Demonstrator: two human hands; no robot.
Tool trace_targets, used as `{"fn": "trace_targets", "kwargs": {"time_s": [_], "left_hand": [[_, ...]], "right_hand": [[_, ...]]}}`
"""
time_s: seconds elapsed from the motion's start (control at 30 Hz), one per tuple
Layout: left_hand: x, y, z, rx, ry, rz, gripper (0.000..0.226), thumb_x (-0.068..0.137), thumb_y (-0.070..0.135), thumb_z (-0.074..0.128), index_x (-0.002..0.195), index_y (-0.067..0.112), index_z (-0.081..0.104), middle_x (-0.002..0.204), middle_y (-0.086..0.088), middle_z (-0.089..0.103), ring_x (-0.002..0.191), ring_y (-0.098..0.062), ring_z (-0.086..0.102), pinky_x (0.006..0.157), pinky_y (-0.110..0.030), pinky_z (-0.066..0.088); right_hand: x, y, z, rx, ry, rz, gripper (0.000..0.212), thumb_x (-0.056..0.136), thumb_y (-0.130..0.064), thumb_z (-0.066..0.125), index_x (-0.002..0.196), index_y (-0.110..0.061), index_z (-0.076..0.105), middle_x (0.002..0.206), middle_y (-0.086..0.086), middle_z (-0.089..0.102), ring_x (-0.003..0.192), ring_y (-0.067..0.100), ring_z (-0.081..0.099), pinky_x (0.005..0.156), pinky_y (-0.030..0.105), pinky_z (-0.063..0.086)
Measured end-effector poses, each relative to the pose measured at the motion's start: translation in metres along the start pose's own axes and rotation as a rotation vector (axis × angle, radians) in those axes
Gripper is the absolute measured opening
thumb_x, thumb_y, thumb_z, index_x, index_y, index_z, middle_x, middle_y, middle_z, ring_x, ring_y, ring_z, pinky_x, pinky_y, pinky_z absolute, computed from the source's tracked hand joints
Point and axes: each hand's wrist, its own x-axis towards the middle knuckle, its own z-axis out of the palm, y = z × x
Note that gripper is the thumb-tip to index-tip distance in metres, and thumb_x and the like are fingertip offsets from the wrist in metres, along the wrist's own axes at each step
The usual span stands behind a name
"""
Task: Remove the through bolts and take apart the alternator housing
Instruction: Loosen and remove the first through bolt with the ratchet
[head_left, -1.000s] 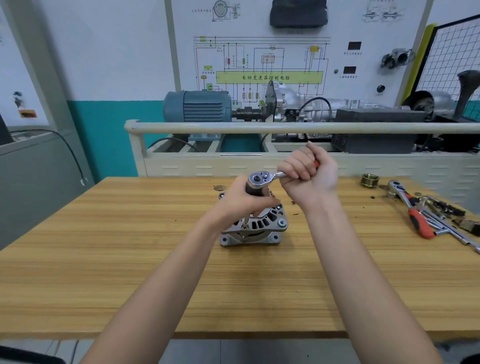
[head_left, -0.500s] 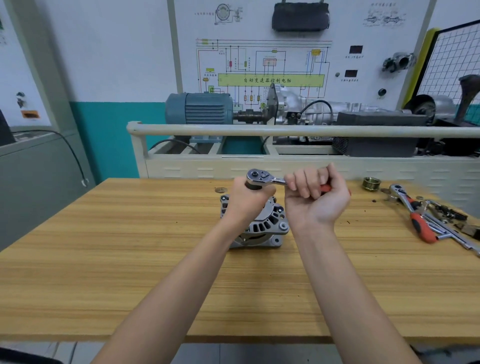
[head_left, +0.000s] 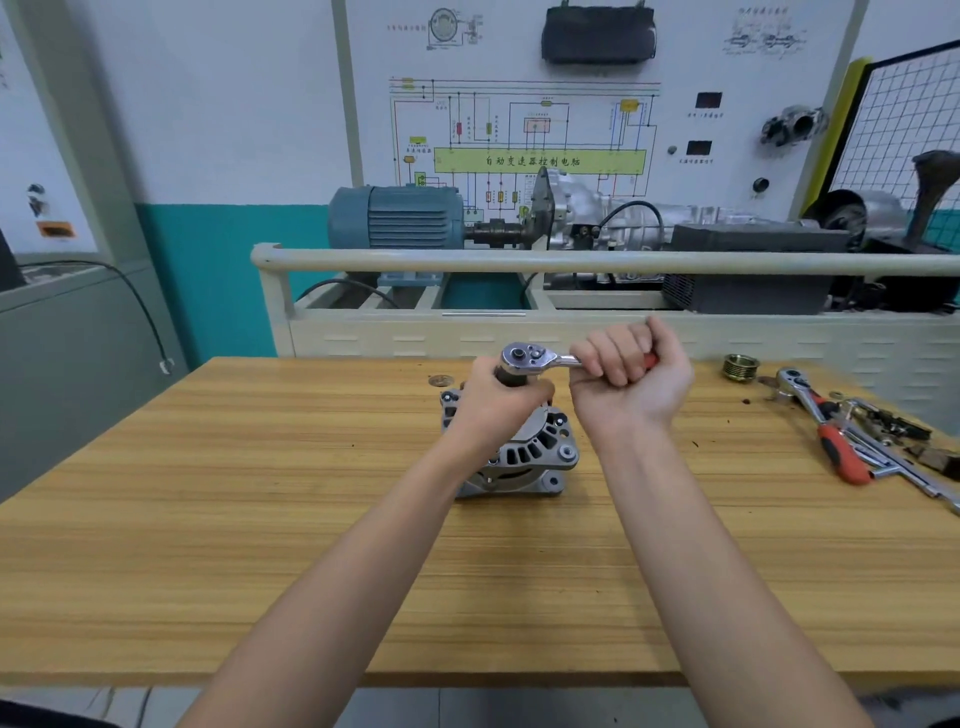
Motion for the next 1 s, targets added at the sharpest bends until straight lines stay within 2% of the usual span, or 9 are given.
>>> {"fn": "trace_targets", "kwargs": {"time_s": [0.1,0.17,0.33,0.43,0.53,0.7,0.77,0.83,1.0], "left_hand": [[0.0,-0.001,0.012,-0.107,0.218,0.017,0.043,0.074,-0.005,0.059,0.049,0.022,0.037,0.043,0.012,0.035,0.043,-0.007,0.028,0.043,-0.022,0.026],[-0.001,-0.001,0.011,-0.084,0.203,0.014,0.05,0.076,-0.008,0.059,0.045,0.026,0.038,0.043,0.014,0.035,0.042,-0.005,0.029,0.044,-0.021,0.027],[0.001,0.011,-0.018,0.127,-0.278,-0.014,0.032,0.073,0.014,0.069,0.048,0.021,0.052,0.046,-0.001,0.048,0.048,-0.017,0.042,0.053,-0.029,0.035],[0.003,0.016,-0.019,0.113,-0.37,-0.06,0.033,0.074,0.016,0.069,0.048,0.017,0.05,0.045,-0.002,0.047,0.047,-0.018,0.041,0.052,-0.029,0.035],[0.002,0.008,-0.012,0.097,-0.232,-0.046,0.042,0.08,0.003,0.065,0.047,0.017,0.042,0.043,0.001,0.038,0.04,-0.013,0.034,0.046,-0.023,0.032],[-0.001,-0.002,0.008,0.013,0.179,0.048,0.045,0.076,-0.007,0.058,0.05,0.022,0.036,0.043,0.015,0.035,0.043,-0.007,0.029,0.046,-0.023,0.028],[-0.002,-0.002,0.012,0.006,0.239,0.069,0.046,0.076,-0.007,0.059,0.049,0.023,0.036,0.041,0.015,0.036,0.042,-0.004,0.03,0.043,-0.018,0.028],[-0.003,-0.002,0.006,0.023,0.143,0.056,0.046,0.076,-0.005,0.061,0.049,0.025,0.038,0.044,0.013,0.037,0.043,-0.006,0.032,0.045,-0.02,0.03],[0.0,0.011,-0.022,0.082,-0.301,0.033,0.034,0.076,0.013,0.068,0.048,0.023,0.052,0.045,0.002,0.047,0.043,-0.015,0.041,0.048,-0.025,0.037]], "right_hand": [[-0.016,0.008,-0.002,-0.025,-0.012,-0.138,0.049,0.094,-0.017,0.034,0.045,-0.017,0.038,0.037,-0.005,0.023,0.034,0.011,0.021,0.04,0.022,0.029],[-0.013,0.005,0.001,-0.058,-0.027,-0.109,0.049,0.094,-0.017,0.034,0.045,-0.017,0.038,0.037,-0.006,0.023,0.033,0.01,0.021,0.039,0.022,0.028],[0.022,-0.009,0.012,-0.069,-0.059,0.288,0.041,0.084,-0.015,0.041,0.044,-0.015,0.036,0.034,-0.006,0.024,0.033,0.008,0.014,0.037,0.02,0.022],[0.033,-0.009,0.015,-0.083,-0.033,0.366,0.04,0.083,-0.014,0.042,0.043,-0.015,0.036,0.033,-0.007,0.025,0.031,0.008,0.016,0.037,0.019,0.02],[0.028,-0.006,0.012,-0.044,0.004,0.274,0.044,0.088,-0.015,0.041,0.044,-0.016,0.036,0.034,-0.008,0.024,0.028,0.007,0.021,0.034,0.019,0.019],[-0.01,0.006,0.001,-0.009,0.046,-0.101,0.051,0.096,-0.017,0.034,0.046,-0.018,0.037,0.038,-0.007,0.023,0.032,0.01,0.021,0.037,0.02,0.026],[-0.017,0.008,0.002,-0.033,0.033,-0.147,0.051,0.096,-0.016,0.033,0.045,-0.018,0.037,0.038,-0.006,0.023,0.033,0.01,0.021,0.038,0.021,0.027],[-0.012,0.005,0.004,-0.052,0.024,-0.082,0.052,0.095,-0.016,0.034,0.043,-0.018,0.037,0.037,-0.006,0.023,0.032,0.01,0.02,0.037,0.021,0.025],[0.019,-0.006,0.017,-0.094,0.001,0.268,0.038,0.082,-0.014,0.042,0.045,-0.016,0.035,0.034,-0.007,0.023,0.029,0.008,0.021,0.037,0.019,0.019]]}}
